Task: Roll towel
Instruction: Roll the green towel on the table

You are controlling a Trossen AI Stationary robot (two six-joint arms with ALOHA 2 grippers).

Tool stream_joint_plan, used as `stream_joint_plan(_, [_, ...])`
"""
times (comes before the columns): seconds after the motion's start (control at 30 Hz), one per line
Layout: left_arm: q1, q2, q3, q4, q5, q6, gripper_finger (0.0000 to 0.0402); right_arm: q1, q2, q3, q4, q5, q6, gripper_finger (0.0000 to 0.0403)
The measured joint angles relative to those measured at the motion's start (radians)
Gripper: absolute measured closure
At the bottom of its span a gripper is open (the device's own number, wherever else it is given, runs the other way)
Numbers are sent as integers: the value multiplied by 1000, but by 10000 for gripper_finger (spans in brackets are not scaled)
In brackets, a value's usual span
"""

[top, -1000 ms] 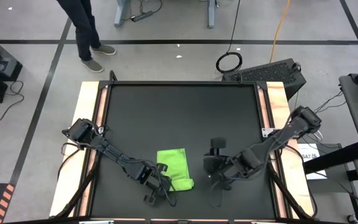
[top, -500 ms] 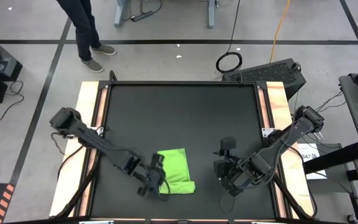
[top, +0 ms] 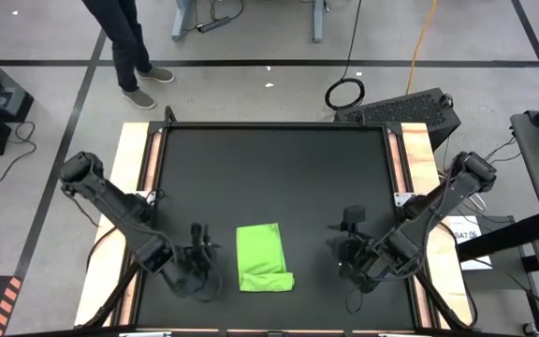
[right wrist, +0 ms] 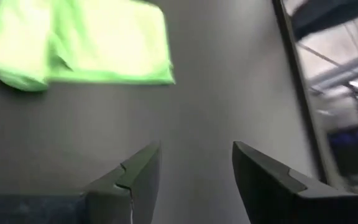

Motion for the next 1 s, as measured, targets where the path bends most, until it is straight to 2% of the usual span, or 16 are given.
stream_joint_plan(0.2, [-93, 0, -135, 301, -127, -21, 155, -6, -34, -239, 604, -14, -209, 216])
stream_joint_plan(0.33, [-117, 0, -241, 491, -216, -15, 155, -51, -6, -338, 935, -117, -340, 216])
stream_joint_plan(0.6, [-121, 0, -391, 738, -284, -22, 155, -161, 88, -363, 1201, -257, -464, 216])
stream_joint_plan(0.77, [-121, 0, -400, 752, -306, -23, 155, -262, 142, -363, 1295, -359, -522, 216])
stream_joint_plan(1.0, [-115, 0, -400, 755, -363, -23, 155, -388, 251, -355, 1422, -589, -598, 216])
